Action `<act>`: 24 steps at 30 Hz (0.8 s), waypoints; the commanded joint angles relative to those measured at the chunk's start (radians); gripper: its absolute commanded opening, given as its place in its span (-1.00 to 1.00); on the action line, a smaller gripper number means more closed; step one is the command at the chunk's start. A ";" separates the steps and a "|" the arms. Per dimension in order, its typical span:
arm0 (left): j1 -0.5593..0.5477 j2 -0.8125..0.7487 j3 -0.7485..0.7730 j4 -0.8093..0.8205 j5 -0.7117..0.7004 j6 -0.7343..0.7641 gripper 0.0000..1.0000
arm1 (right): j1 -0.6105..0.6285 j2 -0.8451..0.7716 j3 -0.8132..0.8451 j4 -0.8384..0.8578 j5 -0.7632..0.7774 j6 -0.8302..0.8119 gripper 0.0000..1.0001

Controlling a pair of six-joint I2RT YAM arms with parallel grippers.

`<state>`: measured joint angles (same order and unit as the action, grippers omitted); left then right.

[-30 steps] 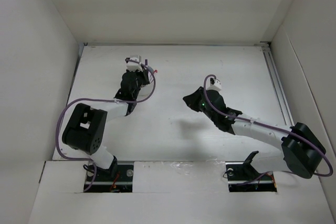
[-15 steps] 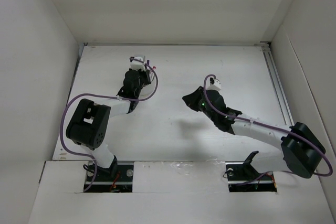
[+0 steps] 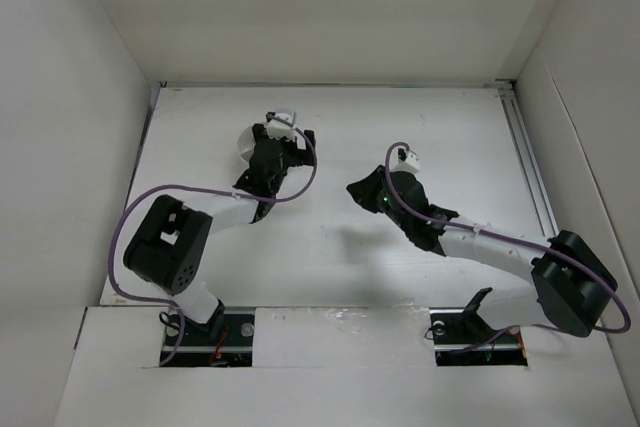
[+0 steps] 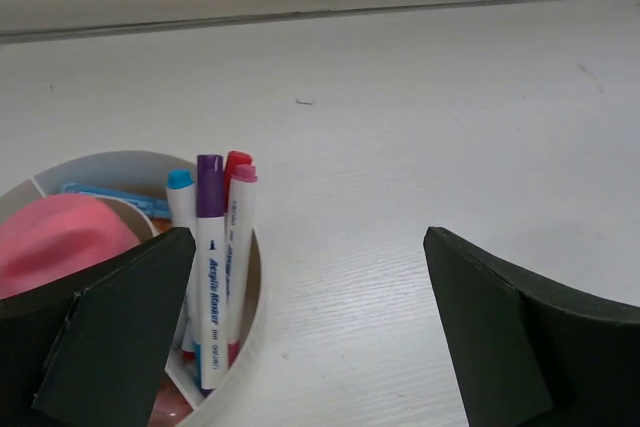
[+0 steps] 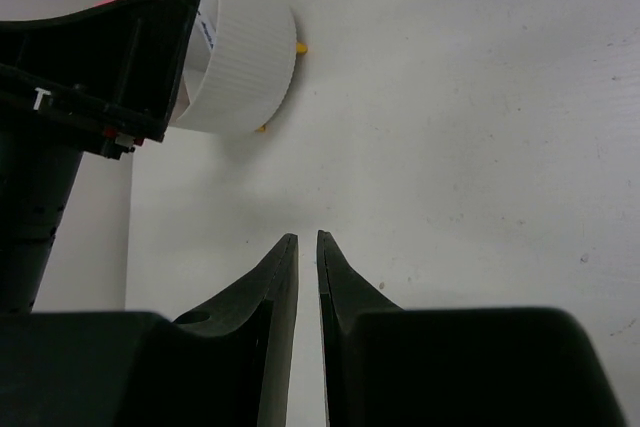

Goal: Sort the stationery into containers
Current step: Place the pen in the storage box, then reset both arms

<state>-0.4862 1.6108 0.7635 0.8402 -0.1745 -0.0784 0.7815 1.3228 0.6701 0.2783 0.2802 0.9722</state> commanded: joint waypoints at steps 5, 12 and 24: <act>-0.026 -0.228 -0.029 0.022 -0.036 -0.049 0.99 | 0.010 -0.011 -0.006 0.062 0.001 -0.009 -0.61; -0.035 -0.497 -0.095 -0.022 0.069 -0.233 0.99 | 0.010 -0.022 -0.006 0.044 0.010 -0.009 -0.61; -0.035 -0.997 -0.292 -0.447 -0.129 -0.556 0.99 | 0.001 -0.008 0.098 -0.126 -0.013 -0.030 0.31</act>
<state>-0.5179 0.6998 0.4904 0.5457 -0.1921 -0.5121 0.7803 1.3224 0.6865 0.2066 0.2787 0.9646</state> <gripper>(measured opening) 0.993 0.633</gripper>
